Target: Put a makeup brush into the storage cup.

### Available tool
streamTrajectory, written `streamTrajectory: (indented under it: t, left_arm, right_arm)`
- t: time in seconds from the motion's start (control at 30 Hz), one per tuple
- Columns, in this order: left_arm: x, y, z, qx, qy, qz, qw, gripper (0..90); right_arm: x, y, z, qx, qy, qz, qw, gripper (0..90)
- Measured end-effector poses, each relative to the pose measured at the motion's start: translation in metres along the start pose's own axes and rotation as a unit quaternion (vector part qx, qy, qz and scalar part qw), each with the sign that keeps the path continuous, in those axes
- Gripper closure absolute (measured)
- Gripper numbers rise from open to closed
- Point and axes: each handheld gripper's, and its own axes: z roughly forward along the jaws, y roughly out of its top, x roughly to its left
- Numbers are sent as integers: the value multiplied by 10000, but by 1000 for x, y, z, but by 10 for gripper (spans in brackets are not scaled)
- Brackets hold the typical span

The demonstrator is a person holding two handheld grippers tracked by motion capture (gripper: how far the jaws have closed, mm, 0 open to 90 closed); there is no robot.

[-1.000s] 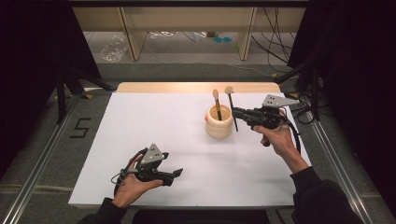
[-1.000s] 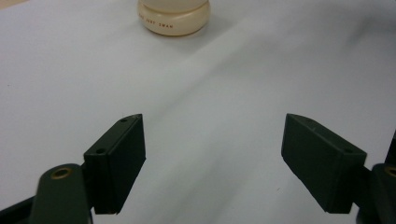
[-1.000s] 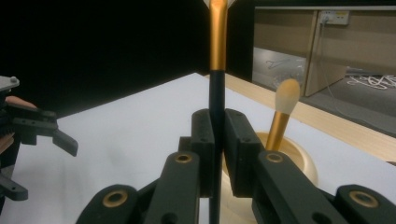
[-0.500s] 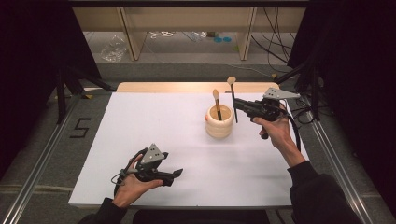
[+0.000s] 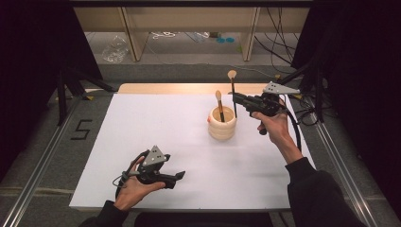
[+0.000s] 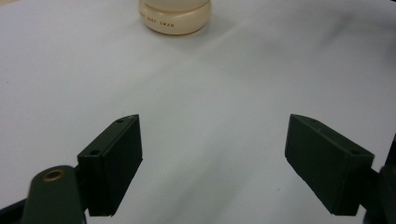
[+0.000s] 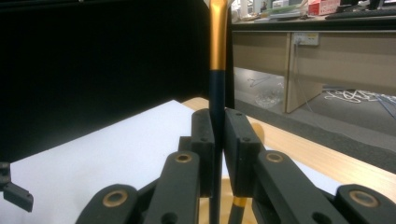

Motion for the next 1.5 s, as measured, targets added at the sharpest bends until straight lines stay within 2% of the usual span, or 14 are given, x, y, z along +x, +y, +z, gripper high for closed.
streamTrajectory:
  t: [0.33, 0.37, 0.4, 0.43, 0.47, 0.57, 0.6, 0.63, 0.7, 0.9, 1.0, 1.03, 1.27, 1.5]
  left_arm:
    - [0, 0, -2, 47, 2, 45, 10000, 189]
    - [0, 1, -2, 44, 3, 31, 10000, 189]
    - [0, 1, -2, 44, 4, 25, 10000, 189]
    - [0, 1, -2, 43, 5, 27, 10000, 190]
    - [0, 1, -2, 42, 2, 25, 10000, 190]
    - [0, 1, -1, 10, -1, -10, 10000, 190]
    - [0, 0, -1, 4, 8, -18, 10000, 190]
    - [0, 1, -2, 34, 7, 17, 10000, 190]
    - [0, 1, -2, 34, 4, 18, 10000, 190]
    - [0, 1, -2, 36, -2, 22, 10000, 191]
    - [0, 0, -2, 25, 0, 36, 10000, 191]
    - [0, 0, -2, 24, 1, 34, 10000, 191]
    - [-1, 0, -1, -28, 0, -50, 10000, 191]
    - [-1, 0, -1, -31, -3, -32, 10000, 192]
  right_arm:
    - [-2, -2, 12, 5, -2, 46, 10000, 832]
    - [-3, -2, 11, 159, -20, 50, 9999, 833]
    - [-3, -1, 13, 47, -17, 32, 10000, 833]
    - [-4, -1, 14, 55, -30, -19, 10000, 833]
    - [-3, 0, 14, 57, -27, 55, 10000, 833]
    - [-2, 1, 16, 21, -16, 44, 10000, 833]
    - [-3, 2, 18, -45, -30, -25, 10000, 833]
    - [-2, 1, 20, 44, 0, 44, 10000, 833]
    - [-2, 1, 22, 44, -5, 30, 10000, 833]
    - [-5, -5, 27, 145, -69, 79, 9998, 832]
    - [-6, -7, 29, 109, -104, 32, 9999, 832]
    - [-6, -7, 29, 138, -58, 113, 9998, 832]
    - [-7, -12, 32, 138, -130, 78, 9998, 832]
    - [-11, -20, 35, 193, -192, 153, 9995, 832]
